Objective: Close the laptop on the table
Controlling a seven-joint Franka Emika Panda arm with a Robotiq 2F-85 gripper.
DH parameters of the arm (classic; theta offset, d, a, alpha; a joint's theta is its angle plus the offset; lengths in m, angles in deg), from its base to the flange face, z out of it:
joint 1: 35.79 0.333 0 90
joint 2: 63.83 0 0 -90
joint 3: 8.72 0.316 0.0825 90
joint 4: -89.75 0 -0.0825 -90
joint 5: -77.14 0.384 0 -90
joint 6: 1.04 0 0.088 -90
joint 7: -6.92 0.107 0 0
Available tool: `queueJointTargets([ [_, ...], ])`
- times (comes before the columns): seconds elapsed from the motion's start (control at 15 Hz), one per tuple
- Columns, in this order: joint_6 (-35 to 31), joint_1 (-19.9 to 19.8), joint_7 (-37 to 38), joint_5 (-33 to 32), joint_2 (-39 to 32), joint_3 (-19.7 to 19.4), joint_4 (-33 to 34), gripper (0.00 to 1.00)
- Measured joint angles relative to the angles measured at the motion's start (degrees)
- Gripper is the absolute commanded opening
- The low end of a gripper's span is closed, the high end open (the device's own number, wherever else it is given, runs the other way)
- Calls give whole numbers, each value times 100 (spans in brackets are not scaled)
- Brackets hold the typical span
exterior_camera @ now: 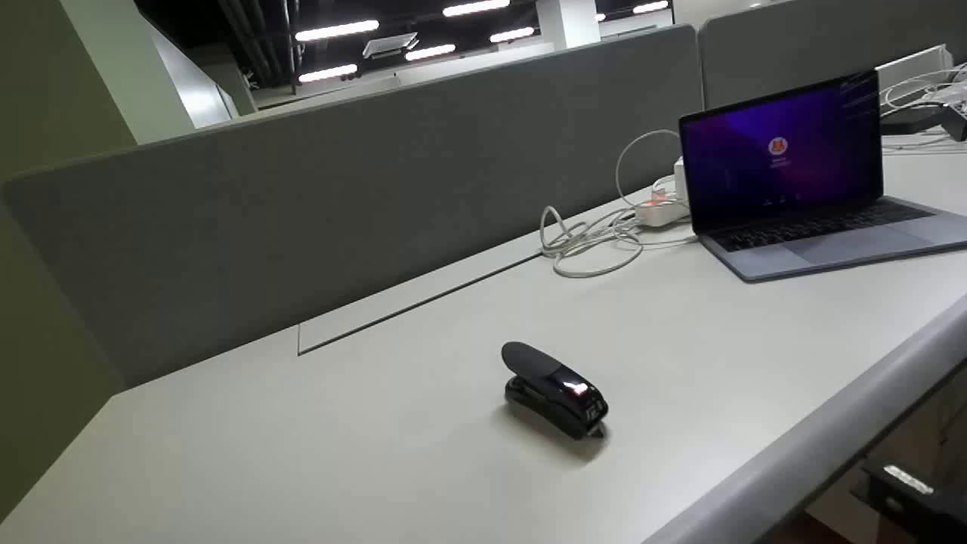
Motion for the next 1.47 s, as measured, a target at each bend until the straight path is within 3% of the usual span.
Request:
queueJointTargets([
  [0.87, -33, -10, -2, 9, -6, 9, 0, 100],
  [1.2, -1017, -294, 43, 56, -297, -118, 12, 100],
  [1.47, -1931, -500, 43, 232, -991, -366, 222, 100],
])
